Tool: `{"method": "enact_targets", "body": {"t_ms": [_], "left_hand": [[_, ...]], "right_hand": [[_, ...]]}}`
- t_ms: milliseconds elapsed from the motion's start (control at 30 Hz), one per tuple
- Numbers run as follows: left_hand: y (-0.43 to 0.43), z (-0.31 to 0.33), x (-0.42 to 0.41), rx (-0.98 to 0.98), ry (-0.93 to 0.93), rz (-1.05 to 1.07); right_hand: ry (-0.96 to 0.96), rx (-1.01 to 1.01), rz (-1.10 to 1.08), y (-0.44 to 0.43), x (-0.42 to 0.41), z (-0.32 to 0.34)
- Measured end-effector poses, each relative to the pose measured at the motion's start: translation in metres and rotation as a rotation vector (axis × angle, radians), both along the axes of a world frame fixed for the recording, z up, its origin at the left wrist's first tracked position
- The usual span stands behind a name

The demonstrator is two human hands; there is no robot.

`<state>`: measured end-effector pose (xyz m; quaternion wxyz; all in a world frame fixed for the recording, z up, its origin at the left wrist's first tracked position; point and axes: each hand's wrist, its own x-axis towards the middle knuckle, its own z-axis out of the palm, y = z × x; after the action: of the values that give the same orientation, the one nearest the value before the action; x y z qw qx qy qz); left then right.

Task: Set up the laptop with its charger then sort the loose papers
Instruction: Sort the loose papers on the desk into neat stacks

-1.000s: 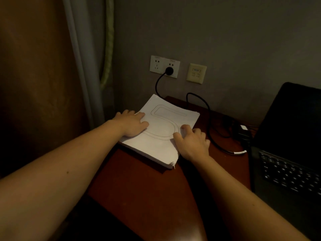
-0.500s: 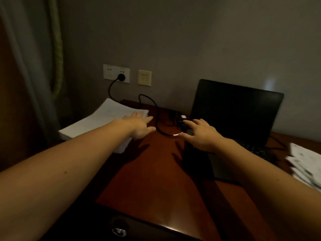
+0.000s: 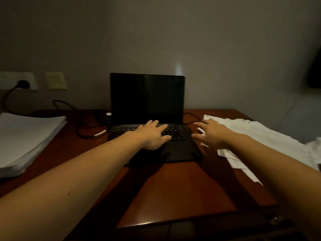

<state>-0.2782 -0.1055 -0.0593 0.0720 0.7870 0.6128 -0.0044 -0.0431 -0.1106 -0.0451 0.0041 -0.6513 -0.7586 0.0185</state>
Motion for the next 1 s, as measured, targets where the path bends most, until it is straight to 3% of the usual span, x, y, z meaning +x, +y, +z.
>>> {"method": "enact_targets", "body": {"t_ms": [367,567,633,733,800,900,1000], "left_hand": [[0.051,-0.022,0.174,-0.034,-0.154,-0.32],[0.069,-0.039,0.22,-0.082,-0.291,-0.19],[0.075,-0.036,0.228,-0.089,-0.455,-0.052],[0.083,-0.023,0.238,-0.249,-0.941,0.188],[0.086,-0.018,0.243,-0.321,-1.153,0.305],[0.087,-0.02,0.25,-0.407,-1.294,0.411],[0.078,-0.025,0.257,-0.554,-1.372,0.39]], "right_hand": [[0.082,-0.058,-0.311,-0.026,0.186,-0.054],[0.107,0.018,-0.433,-0.018,0.196,-0.09],[0.096,0.021,-0.449,-0.013,0.197,-0.092],[0.091,0.026,-0.48,-0.007,0.199,-0.096],[0.111,0.017,-0.511,-0.004,0.198,-0.097],[0.17,-0.002,-0.565,0.003,0.197,-0.095],[0.198,-0.043,-0.589,0.007,0.193,-0.09]]}}
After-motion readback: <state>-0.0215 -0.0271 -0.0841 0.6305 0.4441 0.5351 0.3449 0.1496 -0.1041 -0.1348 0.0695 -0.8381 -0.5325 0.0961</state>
